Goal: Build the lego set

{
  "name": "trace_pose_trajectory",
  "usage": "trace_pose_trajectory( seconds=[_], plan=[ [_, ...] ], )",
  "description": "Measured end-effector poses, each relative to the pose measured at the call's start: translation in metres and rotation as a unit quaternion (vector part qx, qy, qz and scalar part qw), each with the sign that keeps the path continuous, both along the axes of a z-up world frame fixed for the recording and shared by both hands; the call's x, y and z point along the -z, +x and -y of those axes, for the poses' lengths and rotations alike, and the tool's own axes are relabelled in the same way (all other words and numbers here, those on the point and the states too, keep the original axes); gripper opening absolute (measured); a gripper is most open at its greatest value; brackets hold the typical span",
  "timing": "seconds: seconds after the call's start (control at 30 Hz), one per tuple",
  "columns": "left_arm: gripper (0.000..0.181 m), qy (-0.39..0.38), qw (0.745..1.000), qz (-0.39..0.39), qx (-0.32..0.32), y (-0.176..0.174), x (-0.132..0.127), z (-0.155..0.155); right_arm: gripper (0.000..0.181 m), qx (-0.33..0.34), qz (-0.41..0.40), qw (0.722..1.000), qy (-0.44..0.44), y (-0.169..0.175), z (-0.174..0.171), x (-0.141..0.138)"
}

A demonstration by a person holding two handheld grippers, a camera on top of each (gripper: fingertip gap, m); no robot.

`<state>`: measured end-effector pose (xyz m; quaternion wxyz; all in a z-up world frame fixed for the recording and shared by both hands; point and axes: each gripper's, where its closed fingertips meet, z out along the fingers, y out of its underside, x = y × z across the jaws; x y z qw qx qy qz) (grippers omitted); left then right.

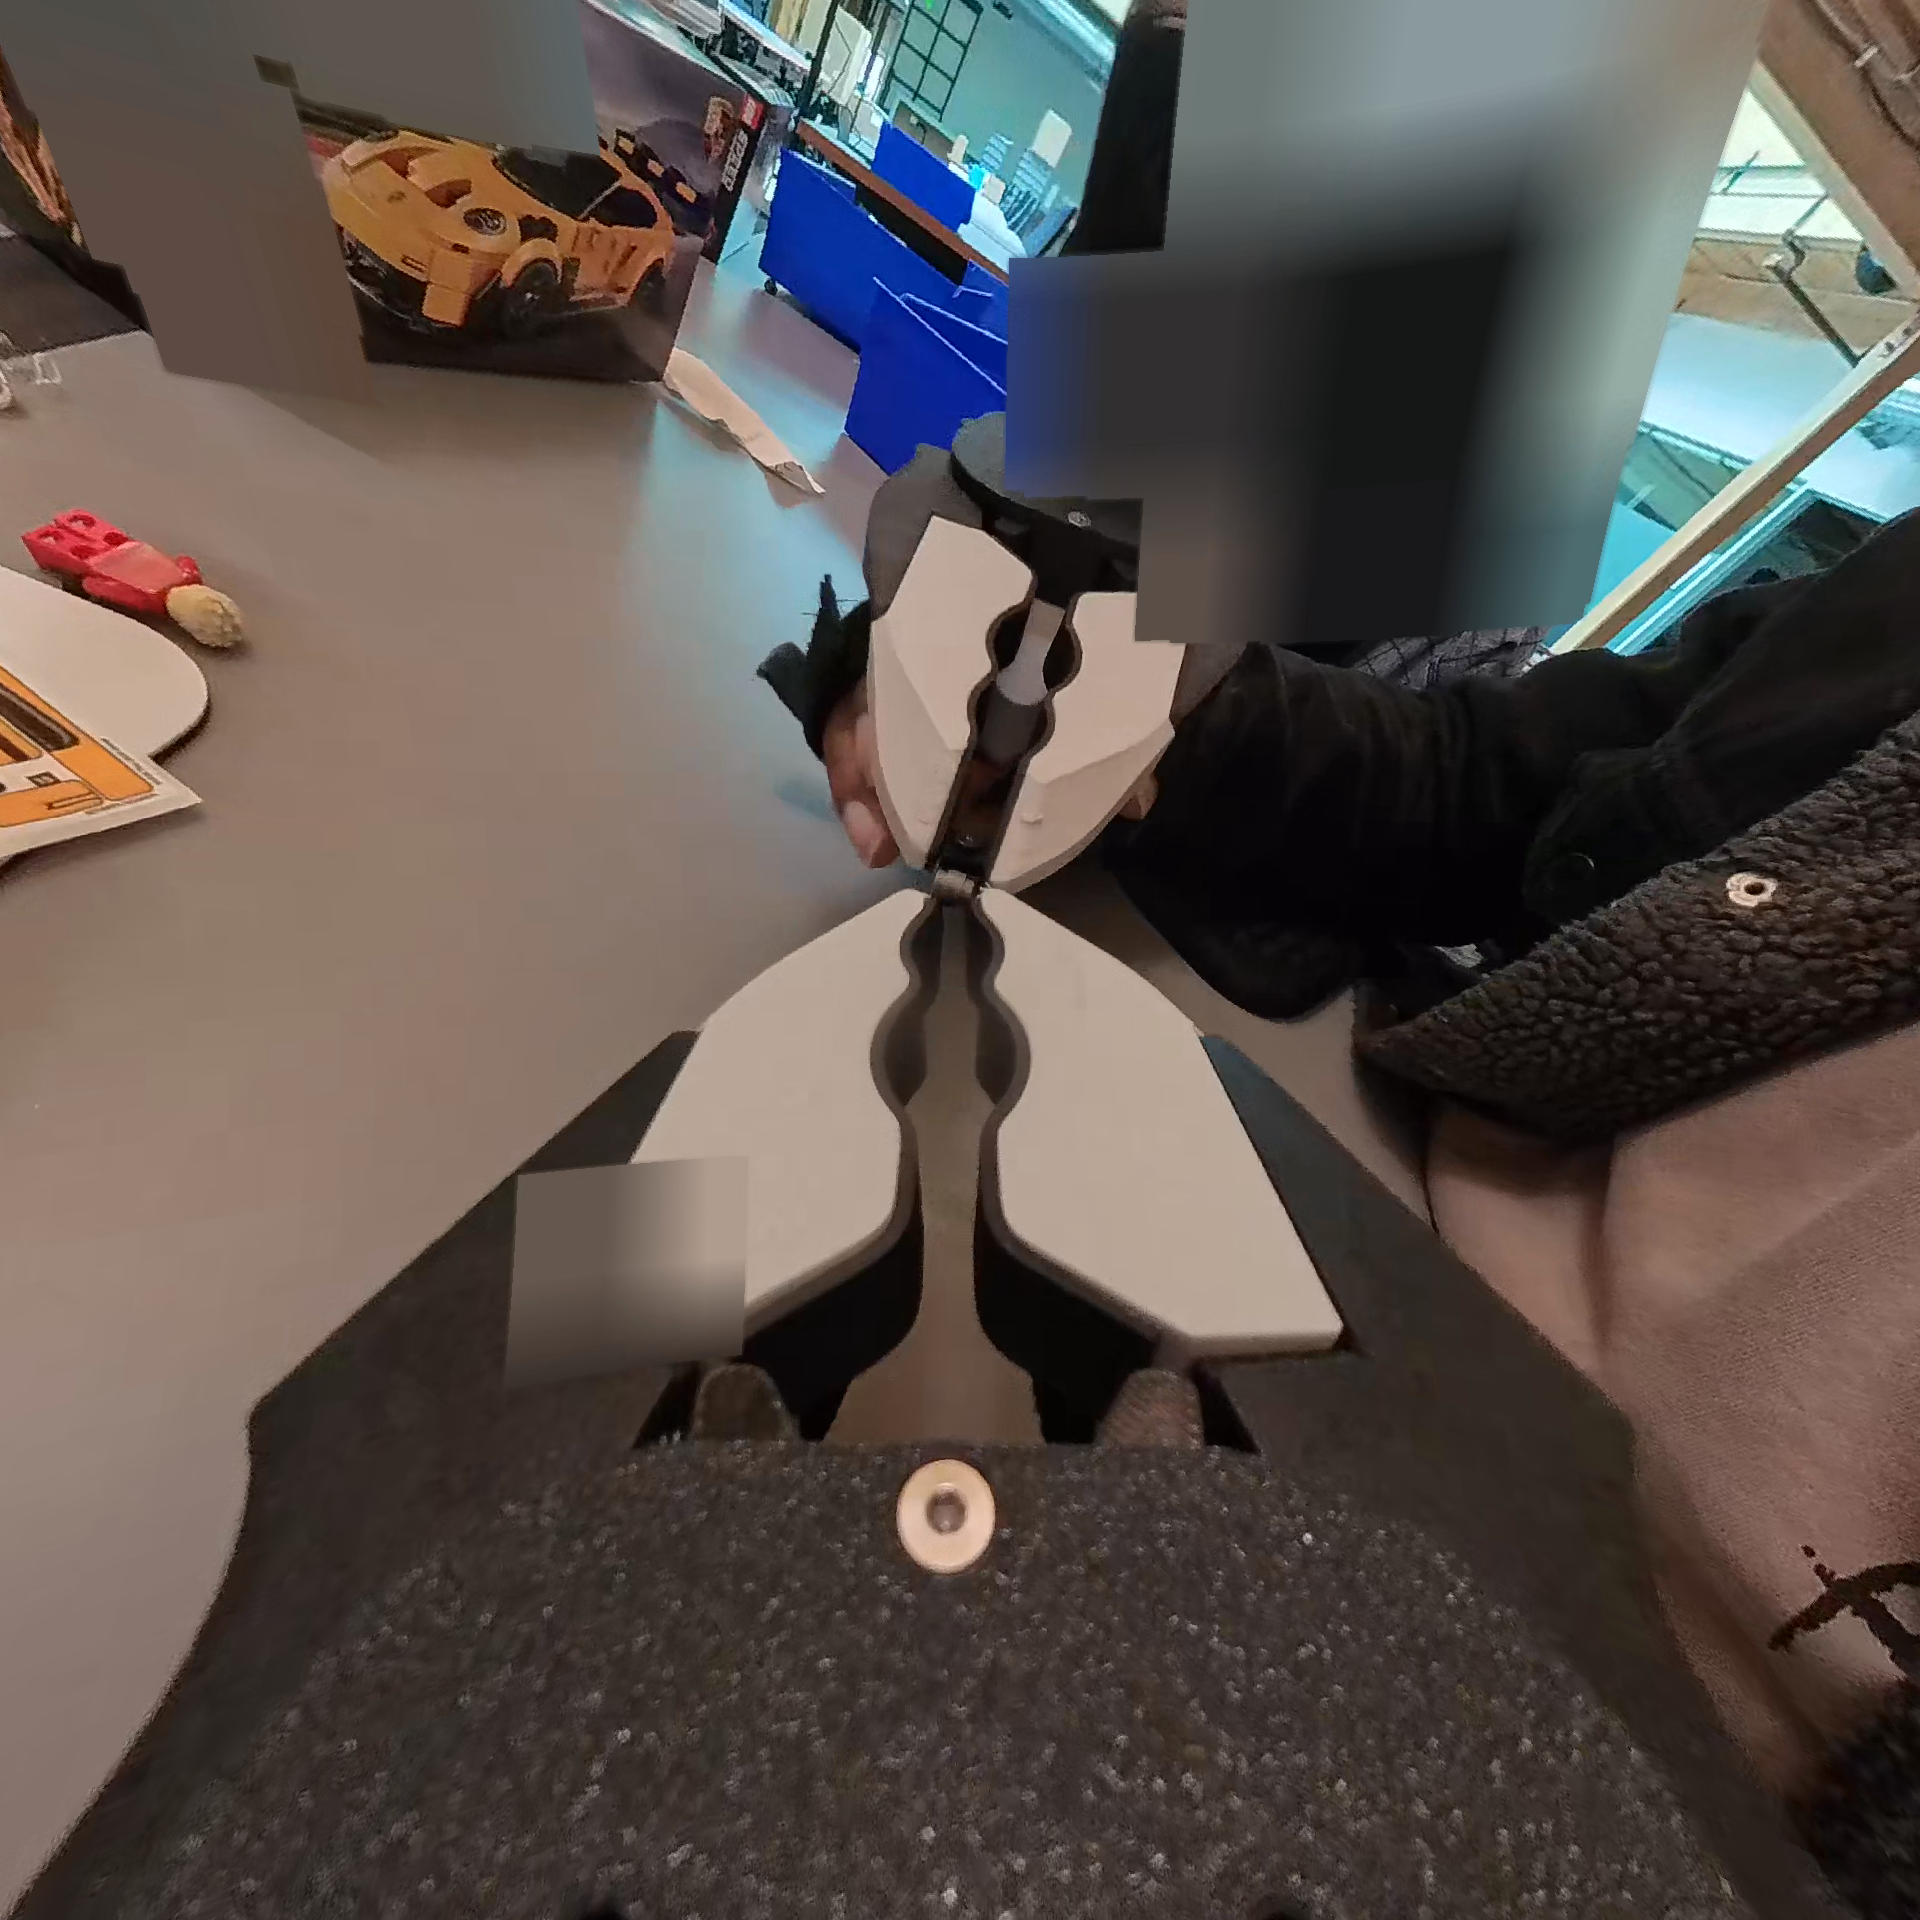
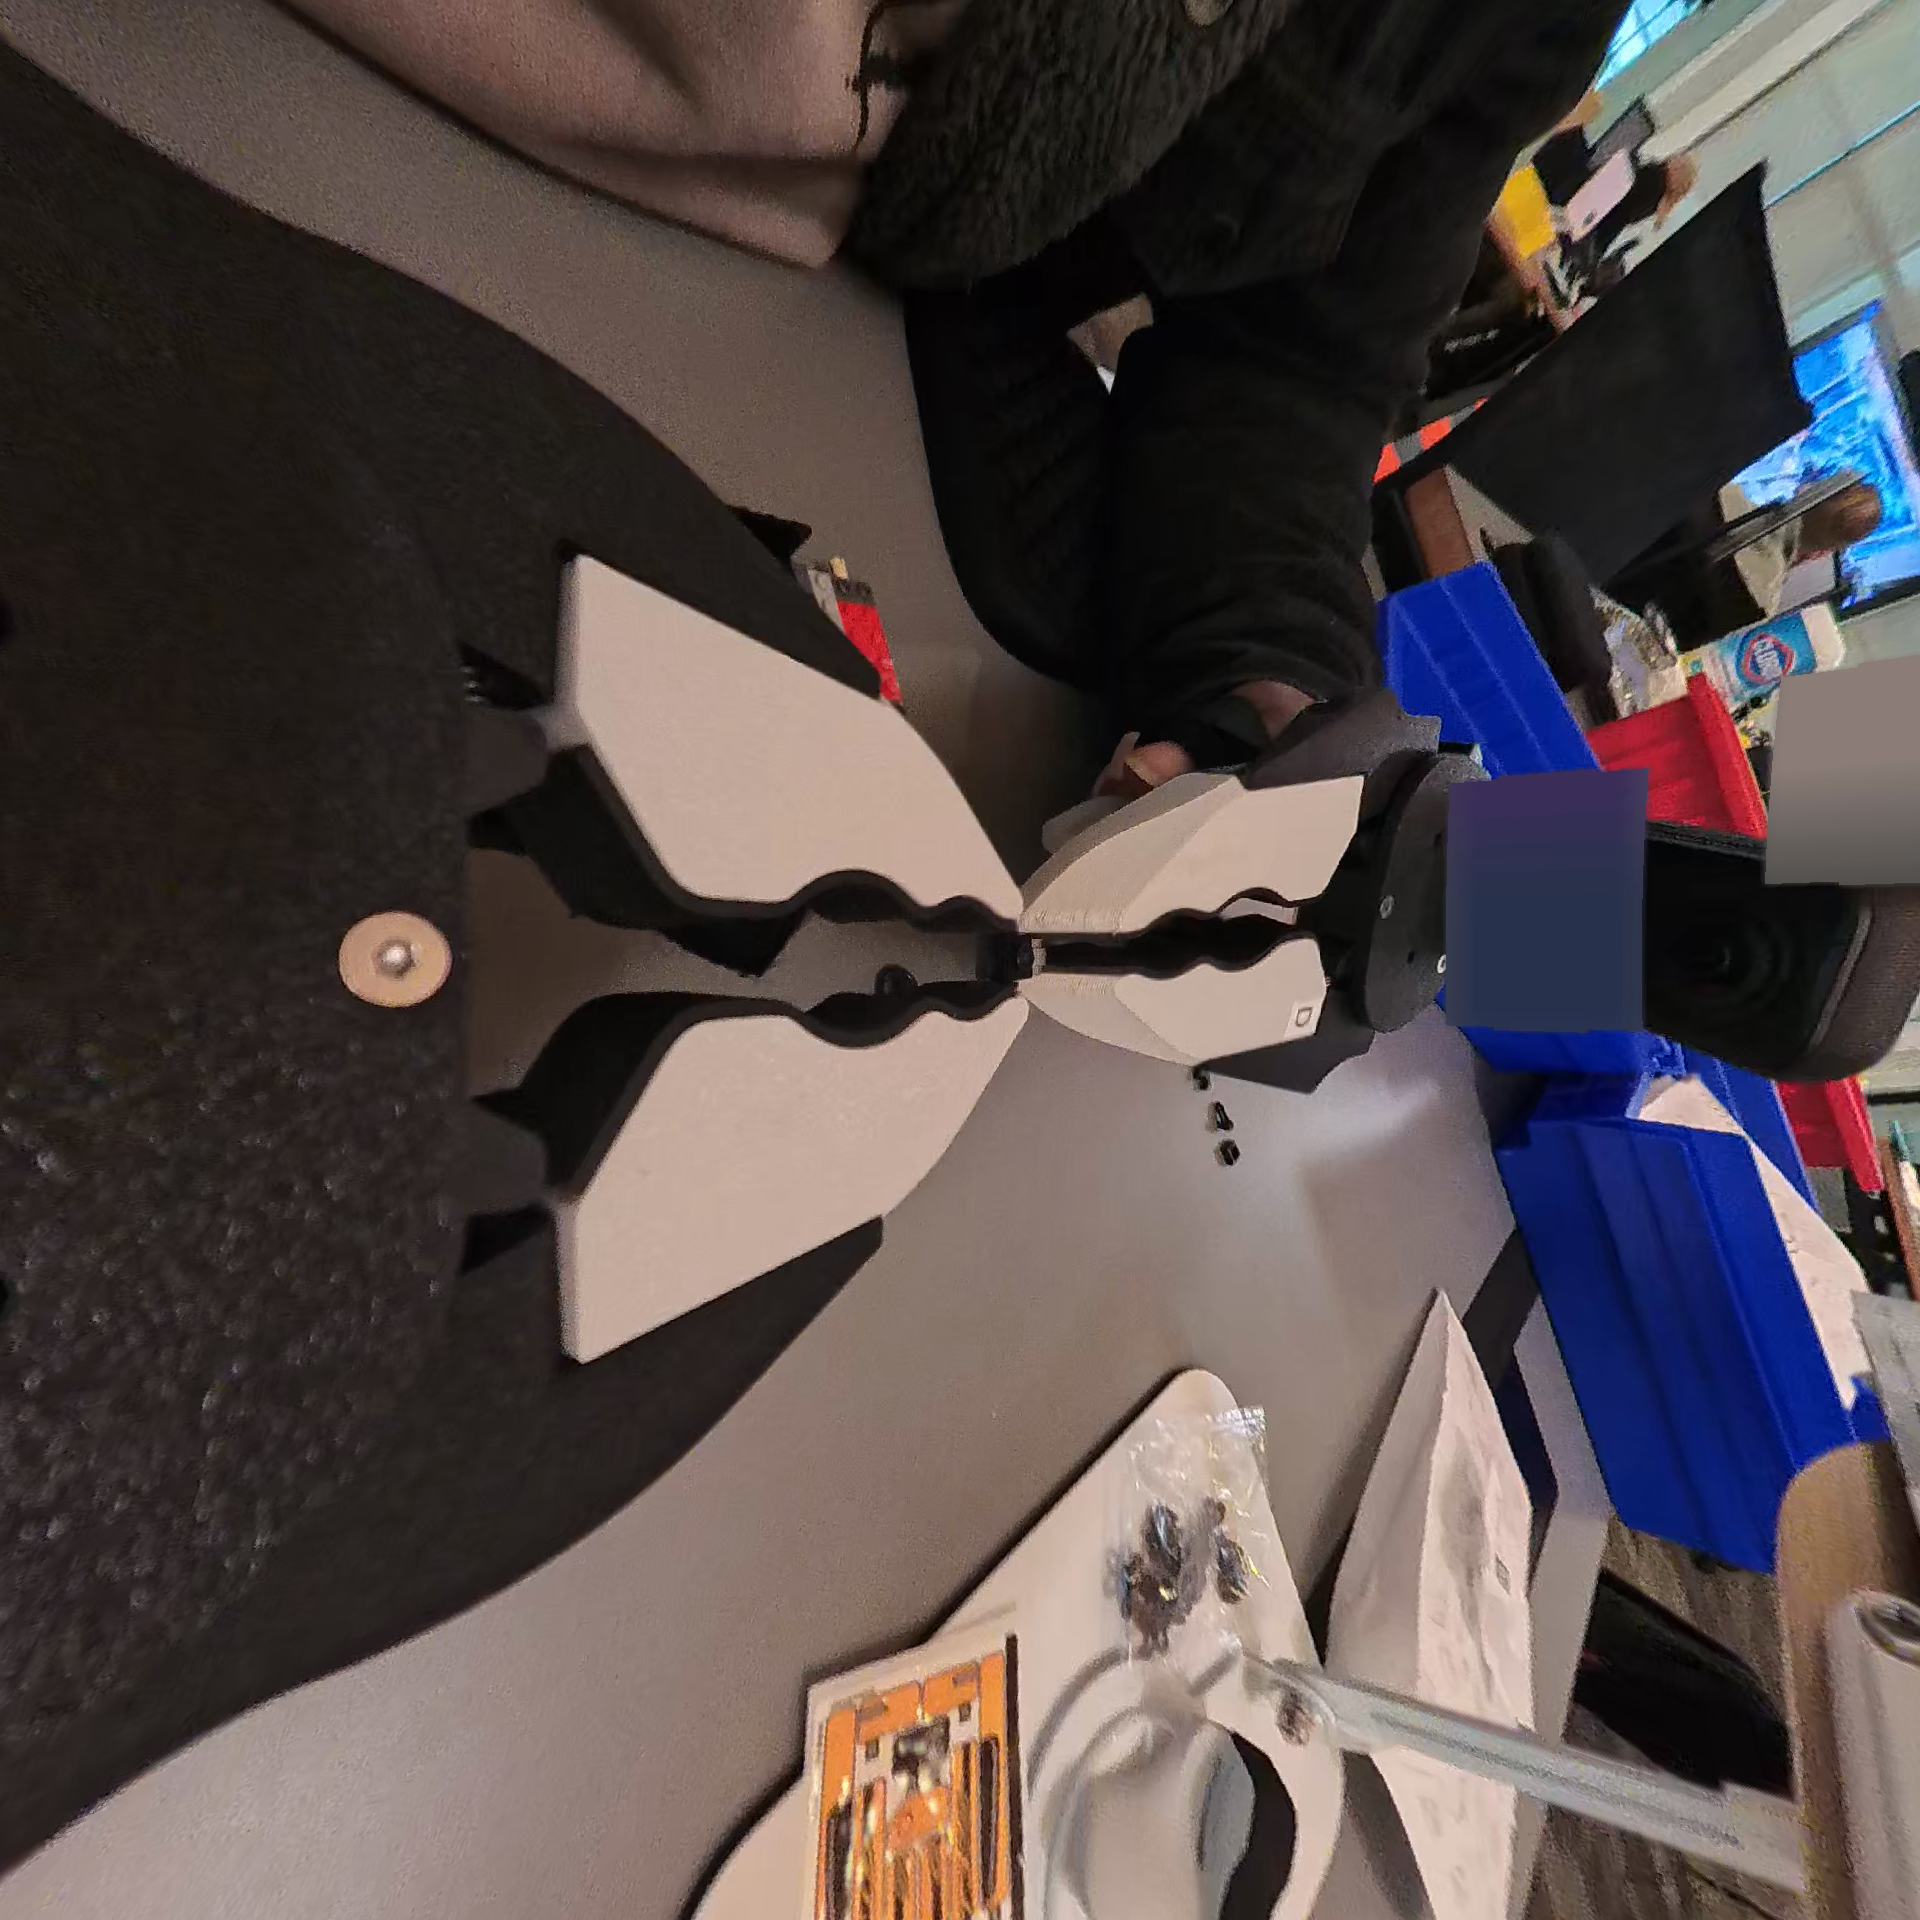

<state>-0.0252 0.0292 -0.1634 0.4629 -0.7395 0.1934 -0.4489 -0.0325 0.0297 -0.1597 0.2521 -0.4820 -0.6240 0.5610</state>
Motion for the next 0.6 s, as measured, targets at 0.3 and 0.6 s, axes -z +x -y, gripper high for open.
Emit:
trace_pose_trajectory(
  seconds=[0.3, 0.6],
  plan=[
    [0.0, 0.084, 0.996, -0.025, -0.031, 0.0, -0.022, 0.0, 0.008, 0.048, -0.079, 0.991, 0.1, -0.003, -0.005, -0.022],
    [0.012, 0.252, 0.958, -0.128, -0.051, 0.001, -0.047, 0.01, 0.008, -0.003, -0.148, 0.975, 0.166, 0.016, 0.014, -0.055]
  ],
)
